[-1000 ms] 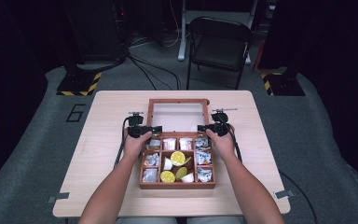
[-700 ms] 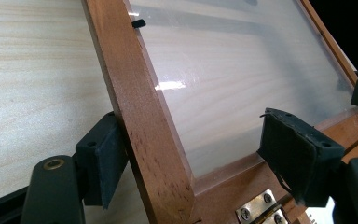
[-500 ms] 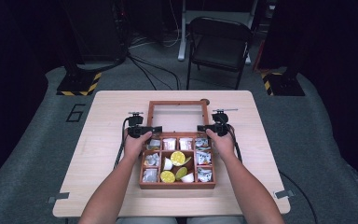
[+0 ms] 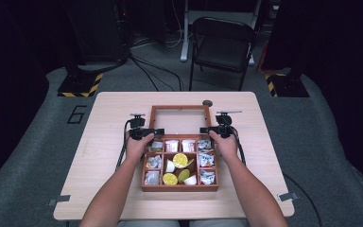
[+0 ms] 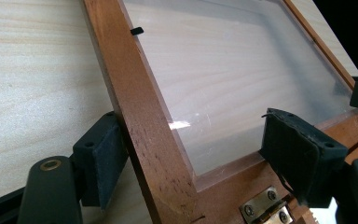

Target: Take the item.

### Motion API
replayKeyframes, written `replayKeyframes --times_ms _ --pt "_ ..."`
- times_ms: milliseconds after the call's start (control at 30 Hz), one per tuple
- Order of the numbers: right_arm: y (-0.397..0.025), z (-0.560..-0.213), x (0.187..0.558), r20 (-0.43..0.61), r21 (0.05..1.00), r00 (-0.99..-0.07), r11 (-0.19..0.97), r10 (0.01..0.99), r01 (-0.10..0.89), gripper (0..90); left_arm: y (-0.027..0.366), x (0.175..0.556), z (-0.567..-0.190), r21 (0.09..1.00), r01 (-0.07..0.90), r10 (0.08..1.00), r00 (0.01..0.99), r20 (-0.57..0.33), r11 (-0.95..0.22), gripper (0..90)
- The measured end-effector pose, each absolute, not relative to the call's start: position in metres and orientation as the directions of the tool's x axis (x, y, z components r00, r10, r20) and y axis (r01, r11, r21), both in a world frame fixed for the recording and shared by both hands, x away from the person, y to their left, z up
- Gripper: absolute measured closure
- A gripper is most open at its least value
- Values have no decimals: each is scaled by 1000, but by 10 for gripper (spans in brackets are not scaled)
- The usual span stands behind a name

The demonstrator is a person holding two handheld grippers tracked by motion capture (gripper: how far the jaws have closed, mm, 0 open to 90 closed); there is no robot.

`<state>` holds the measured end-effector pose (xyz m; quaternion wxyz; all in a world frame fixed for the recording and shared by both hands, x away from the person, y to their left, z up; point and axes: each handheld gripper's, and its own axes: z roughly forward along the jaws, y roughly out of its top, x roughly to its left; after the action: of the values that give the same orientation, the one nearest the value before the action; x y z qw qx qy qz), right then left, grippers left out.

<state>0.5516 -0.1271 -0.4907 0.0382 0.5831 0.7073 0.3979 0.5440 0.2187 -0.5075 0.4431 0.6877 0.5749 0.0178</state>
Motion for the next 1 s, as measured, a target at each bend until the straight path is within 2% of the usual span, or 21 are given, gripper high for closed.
replayKeyframes --times_ms 333,400,467,600,867,1000 --pt "-127 -492 552 430 582 -288 -19 856 813 342 219 545 -509 614 787 805 325 -497 61 231" --pt "-123 -489 551 339 628 -340 57 877 776 343 219 544 -508 616 785 808 325 -491 58 227" --pt "-118 -485 548 290 642 -350 90 891 762 345 219 544 -509 615 786 808 324 -492 59 226" --pt "-121 -487 549 330 624 -330 58 884 779 345 218 544 -508 617 784 812 318 -490 66 224" --pt "-122 -487 549 329 626 -334 61 883 778 347 219 543 -507 616 785 814 318 -486 61 227" --pt "-122 -485 548 316 629 -331 65 889 775 352 223 542 -504 622 780 822 308 -478 69 271"
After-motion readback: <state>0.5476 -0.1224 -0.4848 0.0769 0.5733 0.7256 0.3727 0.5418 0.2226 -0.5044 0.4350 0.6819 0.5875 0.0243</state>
